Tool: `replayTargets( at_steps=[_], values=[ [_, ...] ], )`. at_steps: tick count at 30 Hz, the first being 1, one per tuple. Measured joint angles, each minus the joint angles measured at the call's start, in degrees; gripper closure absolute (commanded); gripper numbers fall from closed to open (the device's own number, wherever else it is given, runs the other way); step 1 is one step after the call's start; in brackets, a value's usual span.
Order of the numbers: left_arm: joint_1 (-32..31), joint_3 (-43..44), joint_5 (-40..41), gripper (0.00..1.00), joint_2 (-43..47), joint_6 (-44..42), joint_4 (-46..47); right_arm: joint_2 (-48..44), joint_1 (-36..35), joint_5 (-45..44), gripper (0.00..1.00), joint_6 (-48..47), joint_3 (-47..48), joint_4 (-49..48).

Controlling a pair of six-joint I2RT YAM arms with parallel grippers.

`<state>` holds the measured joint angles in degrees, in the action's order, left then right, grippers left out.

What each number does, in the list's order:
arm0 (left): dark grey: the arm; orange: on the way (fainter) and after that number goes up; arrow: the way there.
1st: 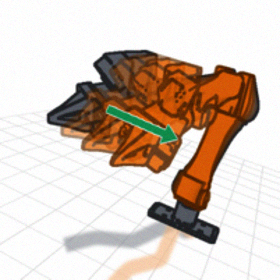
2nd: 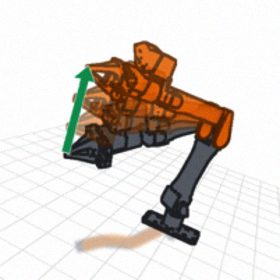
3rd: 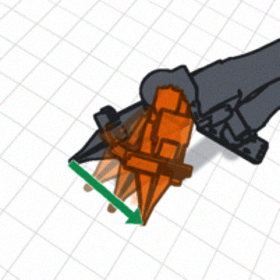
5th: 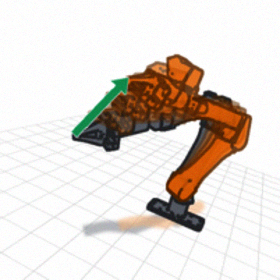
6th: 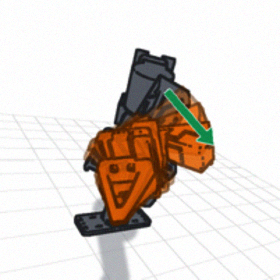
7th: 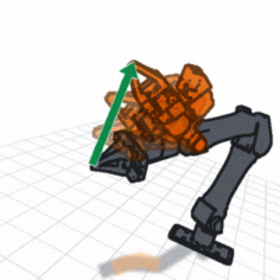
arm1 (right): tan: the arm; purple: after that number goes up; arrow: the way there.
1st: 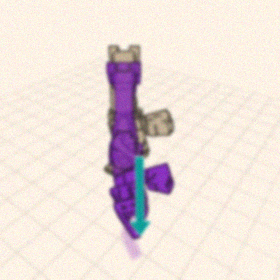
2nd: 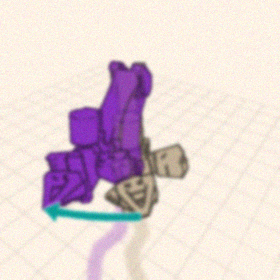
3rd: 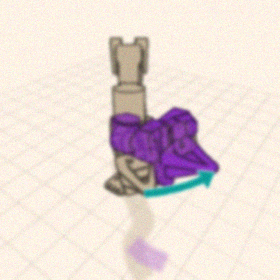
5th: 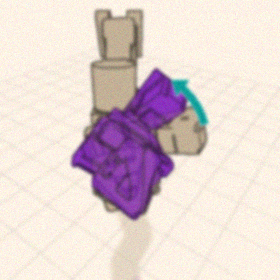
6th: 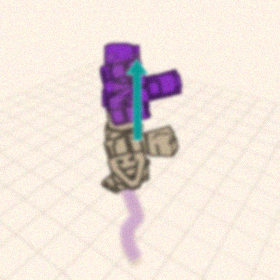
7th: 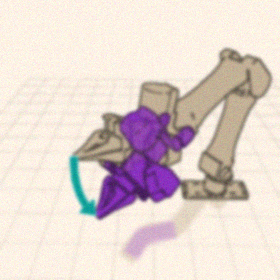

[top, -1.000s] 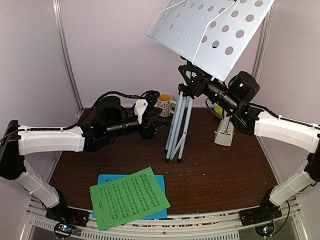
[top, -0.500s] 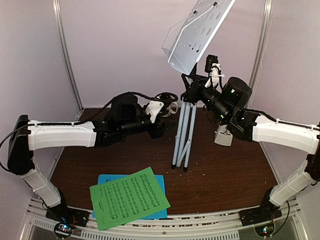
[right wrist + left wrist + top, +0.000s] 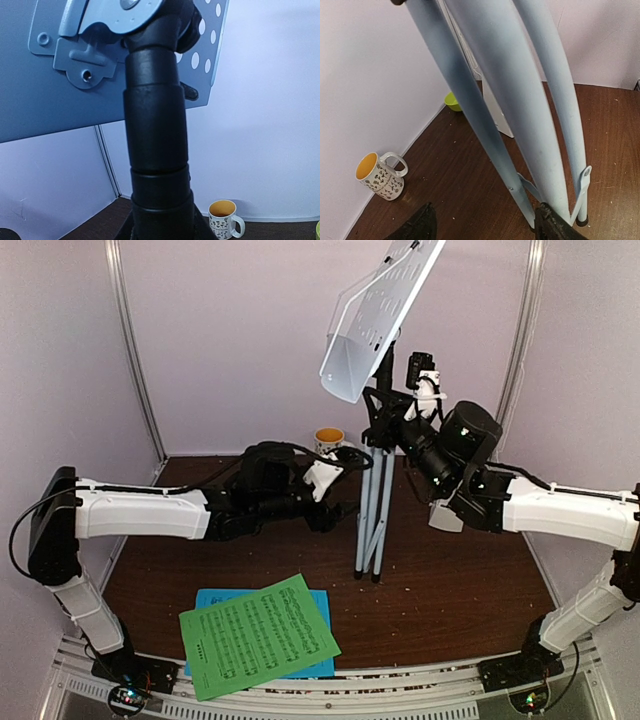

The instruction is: Set up the instrument practice props

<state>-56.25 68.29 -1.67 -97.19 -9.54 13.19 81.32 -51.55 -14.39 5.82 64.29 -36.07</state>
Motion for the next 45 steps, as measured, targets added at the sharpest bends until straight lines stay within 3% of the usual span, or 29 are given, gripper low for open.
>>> replayTargets(
  at_steps=[11,16,30,34,37,43,45],
  values=[
    [-2.3,-3.1,-3.6,0.26,-0.7,-0.2,5.4,0.0,-0.5,-3.1,1.00,-1.1,-1.4,-4.2],
    [-3.2,-2.7,-2.4,0.39,-1.9,-0.8,6.4,0.0,-0.9,-3.9,1.00,-1.2,-1.7,-6.2],
    [-3.7,-1.7,13.8,0.72,-3.0,-2.6,10.1,-0.1,-2.1,-8.0,1.00,-1.8,-3.0,-6.0],
    [-3.7,0.5,19.6,0.72,-5.2,-3.2,10.0,-0.1,-2.4,-9.6,1.00,-2.1,-3.0,-5.2],
    [-3.7,2.3,23.7,0.65,-6.8,-4.0,9.4,-0.1,-2.5,-10.6,1.00,-2.3,-3.0,-3.8],
    [-3.7,4.5,26.6,0.71,-9.8,-5.6,9.4,-0.1,-2.6,-11.8,1.00,-2.3,-2.6,0.8],
    [-3.7,4.8,26.6,0.78,-10.6,-6.5,9.3,-0.1,-2.6,-12.0,1.00,-2.2,-2.0,3.1]
  ],
)
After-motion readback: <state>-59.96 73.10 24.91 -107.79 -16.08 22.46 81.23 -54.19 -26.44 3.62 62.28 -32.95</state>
